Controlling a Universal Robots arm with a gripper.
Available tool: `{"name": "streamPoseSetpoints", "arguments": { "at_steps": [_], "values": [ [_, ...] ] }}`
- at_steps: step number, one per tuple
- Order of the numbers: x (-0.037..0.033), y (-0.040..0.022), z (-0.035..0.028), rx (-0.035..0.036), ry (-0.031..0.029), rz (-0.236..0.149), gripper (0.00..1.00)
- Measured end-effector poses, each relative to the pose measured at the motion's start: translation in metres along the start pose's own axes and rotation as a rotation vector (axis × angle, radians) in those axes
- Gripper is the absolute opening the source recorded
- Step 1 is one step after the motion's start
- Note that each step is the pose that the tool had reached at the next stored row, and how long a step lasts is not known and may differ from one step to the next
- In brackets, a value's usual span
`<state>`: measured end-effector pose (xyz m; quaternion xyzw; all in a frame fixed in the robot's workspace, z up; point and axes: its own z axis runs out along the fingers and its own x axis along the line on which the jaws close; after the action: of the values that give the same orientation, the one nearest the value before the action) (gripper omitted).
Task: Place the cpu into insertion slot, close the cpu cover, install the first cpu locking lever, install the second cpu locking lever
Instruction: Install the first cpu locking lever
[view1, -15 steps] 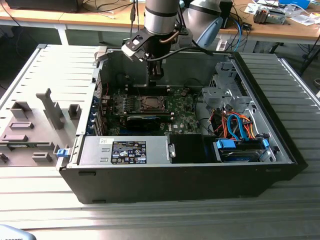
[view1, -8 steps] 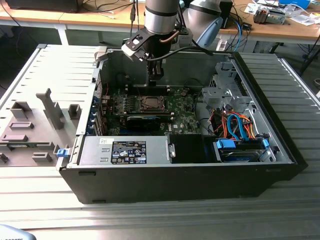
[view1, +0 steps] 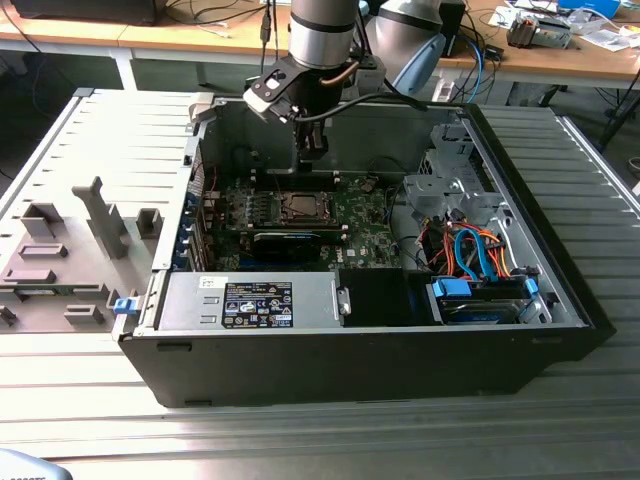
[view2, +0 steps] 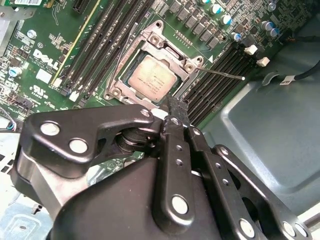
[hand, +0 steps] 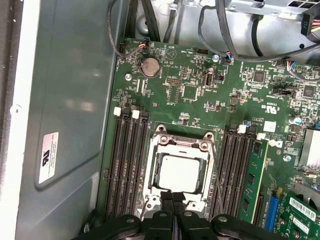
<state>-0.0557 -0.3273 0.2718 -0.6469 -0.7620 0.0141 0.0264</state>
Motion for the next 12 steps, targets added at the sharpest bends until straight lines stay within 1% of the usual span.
{"name": "streamPoseSetpoints", "arguments": {
  "at_steps": [6, 12],
  "values": [
    [0.0000, 0.0000, 0.0000, 0.0003, -0.0007, -0.012, 0.11],
    [0.0000, 0.0000, 0.0000, 0.0003, -0.0008, -0.015, 0.11]
  ]
}}
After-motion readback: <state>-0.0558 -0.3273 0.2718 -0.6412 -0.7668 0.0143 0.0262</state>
